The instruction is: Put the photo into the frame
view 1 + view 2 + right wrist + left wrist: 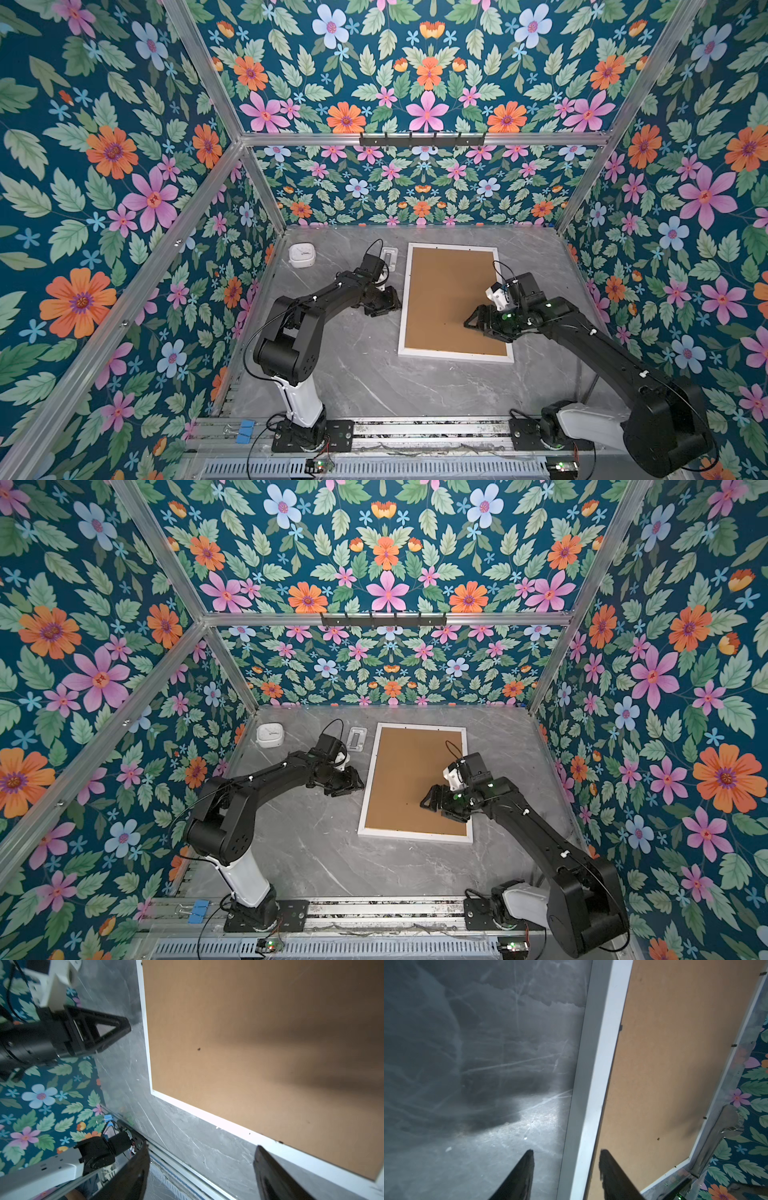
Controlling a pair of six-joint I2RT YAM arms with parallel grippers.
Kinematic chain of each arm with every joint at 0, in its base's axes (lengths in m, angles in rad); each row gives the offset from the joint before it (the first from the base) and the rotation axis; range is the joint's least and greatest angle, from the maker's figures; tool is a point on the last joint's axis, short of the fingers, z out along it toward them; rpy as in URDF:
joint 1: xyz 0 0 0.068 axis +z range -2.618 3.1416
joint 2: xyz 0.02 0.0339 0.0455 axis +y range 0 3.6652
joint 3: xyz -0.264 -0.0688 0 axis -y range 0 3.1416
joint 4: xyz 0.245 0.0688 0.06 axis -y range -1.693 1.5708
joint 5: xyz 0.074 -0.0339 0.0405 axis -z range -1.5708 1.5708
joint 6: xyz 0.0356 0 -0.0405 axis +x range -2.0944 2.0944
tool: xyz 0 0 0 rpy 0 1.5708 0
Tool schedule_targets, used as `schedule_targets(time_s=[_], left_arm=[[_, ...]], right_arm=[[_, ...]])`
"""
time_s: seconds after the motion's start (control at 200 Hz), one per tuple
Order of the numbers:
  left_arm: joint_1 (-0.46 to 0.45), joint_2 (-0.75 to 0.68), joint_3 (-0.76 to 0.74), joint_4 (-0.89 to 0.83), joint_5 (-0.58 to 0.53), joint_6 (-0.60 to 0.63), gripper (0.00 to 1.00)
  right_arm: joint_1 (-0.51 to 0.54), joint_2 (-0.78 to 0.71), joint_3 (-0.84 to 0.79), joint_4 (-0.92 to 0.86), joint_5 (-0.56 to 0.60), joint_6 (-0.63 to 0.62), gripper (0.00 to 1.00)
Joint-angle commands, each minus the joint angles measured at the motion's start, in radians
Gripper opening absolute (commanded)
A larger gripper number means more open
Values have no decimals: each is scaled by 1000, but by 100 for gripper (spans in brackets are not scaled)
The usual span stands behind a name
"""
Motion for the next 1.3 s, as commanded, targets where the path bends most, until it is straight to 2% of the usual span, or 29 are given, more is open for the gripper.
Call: schedule_targets(time_s=[0.0,0.085,0.175,0.31,0.435,1.01,1.25,1.295], left_arm=[[-7,3,-9,40,22,1,54],[-11,4,-21,46,22,1,54],[-13,3,-36,53,22,-1,54],[-20,1,-57,66,27,-2,54],[-28,1,-73,71,29,-2,54],[-42,-8,-128,71,-5,-3,52],[-44,-11,-131,65,-15,-2,52],[-45,-10,-131,64,-19,-2,52]], right_arm=[[77,5,-2,-2,70,75,80],[143,22,-12,36,79,130,83],[206,63,-6,65,78,176,91],[309,119,16,109,107,238,92],[355,177,28,151,105,300,92],[389,391,134,192,104,351,92],[388,420,165,172,150,353,92],[388,463,177,161,166,349,92]])
